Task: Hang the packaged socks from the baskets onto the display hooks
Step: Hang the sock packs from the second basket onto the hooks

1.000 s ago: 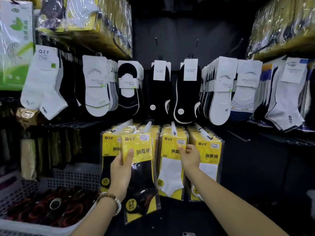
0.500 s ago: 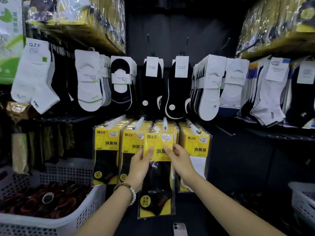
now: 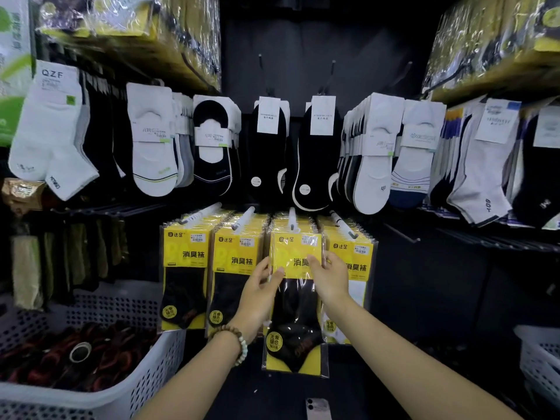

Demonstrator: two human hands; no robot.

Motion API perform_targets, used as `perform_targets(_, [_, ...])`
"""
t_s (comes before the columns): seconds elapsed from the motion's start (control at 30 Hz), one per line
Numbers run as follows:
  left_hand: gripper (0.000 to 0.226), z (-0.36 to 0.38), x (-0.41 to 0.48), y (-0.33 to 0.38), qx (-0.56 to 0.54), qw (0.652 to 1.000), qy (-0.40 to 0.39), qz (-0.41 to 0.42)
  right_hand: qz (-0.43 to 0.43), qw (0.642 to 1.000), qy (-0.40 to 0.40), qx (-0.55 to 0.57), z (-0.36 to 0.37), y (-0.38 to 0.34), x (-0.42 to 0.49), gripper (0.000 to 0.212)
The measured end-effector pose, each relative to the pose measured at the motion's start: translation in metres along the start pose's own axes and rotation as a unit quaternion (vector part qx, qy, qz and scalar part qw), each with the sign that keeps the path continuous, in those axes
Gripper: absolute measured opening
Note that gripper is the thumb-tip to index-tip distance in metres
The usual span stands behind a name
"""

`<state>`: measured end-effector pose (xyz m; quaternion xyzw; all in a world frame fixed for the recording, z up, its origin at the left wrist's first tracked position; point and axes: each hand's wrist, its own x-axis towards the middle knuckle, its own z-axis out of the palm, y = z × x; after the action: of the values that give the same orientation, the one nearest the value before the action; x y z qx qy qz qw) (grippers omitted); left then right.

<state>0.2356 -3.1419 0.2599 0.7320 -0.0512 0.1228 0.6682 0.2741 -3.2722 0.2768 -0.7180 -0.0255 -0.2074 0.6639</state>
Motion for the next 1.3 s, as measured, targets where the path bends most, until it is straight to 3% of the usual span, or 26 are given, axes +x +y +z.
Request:
perform_targets(0.1, [0.058,-0.002,0.013,-0.005,0.014,1.000,0.010,-0.003,-0.002,1.000,0.014,-0.016,0.015,0.007,0.013,0.010])
perform_targets(0.23, [0.061,-0.002,0.026,-0.012,0.013,1.000,0.018,-0.011,-0.014,0.998,0.032,-0.056,0.028,0.013,0.019,0.031])
perform_targets(0.47, [0.061,0.002,0.017,-0.029,0.010,0.999,0.002,0.041,-0.020,0.996,0.076,0.046,0.018,0.032,-0.010,0.003])
perform_targets(0.57, [0.072,0.006,0.015,-0.029,-0.015,0.998,-0.005,0.055,-0.032,0.995,0.070,0.061,0.015,0.026,-0.007,0.007])
perform_targets(0.67, [0.065,0.007,0.023,-0.029,-0.022,0.998,0.015,0.049,-0.026,0.999,0.044,0.016,0.021,0.019,0.008,0.009])
perform_targets(0.77, [0.064,0.006,0.036,-0.033,-0.006,0.999,0.023,0.034,0.022,0.999,0.030,-0.005,0.031,0.025,0.026,0.025])
perform_targets(1.0, [0.064,0.006,0.051,-0.034,0.046,0.998,0.027,0.033,0.055,0.995,0.080,-0.033,0.037,0.031,0.039,0.029])
perform_targets(1.3, [0.062,-0.009,-0.010,-0.069,0.093,0.996,0.005,0.015,0.071,0.995,-0.044,-0.056,-0.022,0.054,-0.033,0.048])
